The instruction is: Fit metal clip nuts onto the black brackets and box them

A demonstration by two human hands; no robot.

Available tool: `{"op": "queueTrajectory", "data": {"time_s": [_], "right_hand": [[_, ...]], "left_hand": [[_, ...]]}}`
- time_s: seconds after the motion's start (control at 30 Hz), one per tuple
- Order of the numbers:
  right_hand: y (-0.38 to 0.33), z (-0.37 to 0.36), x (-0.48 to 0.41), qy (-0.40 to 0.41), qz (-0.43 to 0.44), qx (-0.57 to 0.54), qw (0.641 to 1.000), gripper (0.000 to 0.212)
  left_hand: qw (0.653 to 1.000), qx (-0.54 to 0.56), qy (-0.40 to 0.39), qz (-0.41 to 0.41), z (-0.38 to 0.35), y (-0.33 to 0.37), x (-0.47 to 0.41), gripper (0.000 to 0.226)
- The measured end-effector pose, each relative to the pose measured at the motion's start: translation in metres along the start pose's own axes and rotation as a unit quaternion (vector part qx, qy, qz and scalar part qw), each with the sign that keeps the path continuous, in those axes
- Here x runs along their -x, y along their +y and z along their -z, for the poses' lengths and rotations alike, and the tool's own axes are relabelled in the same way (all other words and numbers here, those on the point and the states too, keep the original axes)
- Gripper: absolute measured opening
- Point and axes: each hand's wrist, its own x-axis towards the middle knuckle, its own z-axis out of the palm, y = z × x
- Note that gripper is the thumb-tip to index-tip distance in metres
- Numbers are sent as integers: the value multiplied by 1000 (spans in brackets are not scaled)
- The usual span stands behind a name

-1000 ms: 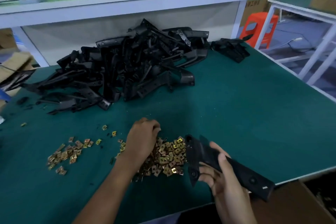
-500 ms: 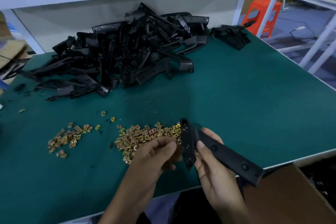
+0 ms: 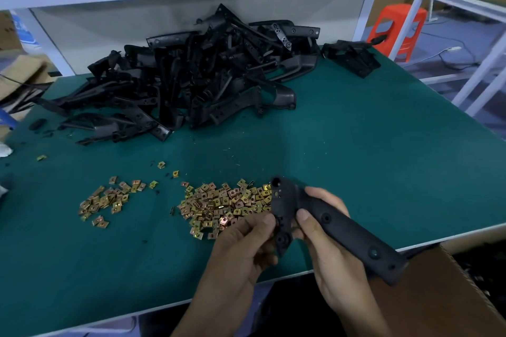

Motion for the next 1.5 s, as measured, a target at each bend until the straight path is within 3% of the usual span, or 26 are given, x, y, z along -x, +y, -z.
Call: {"op": "queueTrajectory", "data": {"time_s": [0.17,0.23,0.3,0.47,0.53,0.6,0.63,0.7,0.77,0.83,0.97,1.03,1.1,1.2,1.37,1.5], "right_hand": [[-7,-2,4,13,84,116,990,30],[-7,-2,6,37,95,154,983,31],[-7,-3,7,50,112,198,973,34],[-4,-3,8,67,130,223,964,35],[3,-3,4,93,97,173,976,32],[9,-4,0,112,68,120,984,32],[12,-5,-2,118,58,107,986,32],[14,-6,-2,121,42,99,987,29],[17,-6,-2,114,35,94,988,27],[20,-4,-2,109,33,97,989,27],[19,2,-5,97,27,100,990,27],[18,5,-5,74,18,91,993,25],[18,6,-6,59,5,64,996,23],[18,0,-10,59,-37,-37,997,24],[18,-8,-9,27,-85,-123,988,23],[16,-7,-8,19,-102,-126,987,24]], "left_hand": [[999,-7,-41,7,-1,-7,-3,25],[999,-36,-10,7,-3,-10,-3,37],[994,-99,38,-6,-1,-13,-6,30],[965,-244,12,-94,4,-4,-11,20],[927,-347,-28,-139,7,4,-18,17],[871,-451,-37,-194,16,12,-36,31],[831,-504,-4,-235,22,17,-49,38],[716,-622,87,-304,33,30,-76,33],[644,-699,108,-292,40,39,-99,34],[622,-736,83,-252,47,41,-115,32],[675,-702,66,-216,49,52,-122,2],[710,-663,79,-223,46,55,-114,10],[768,-592,76,-233,42,55,-98,12],[852,-478,15,-213,32,48,-70,13],[937,-307,-24,-164,14,30,-39,31],[978,-182,-37,-98,8,26,-33,24]]}}
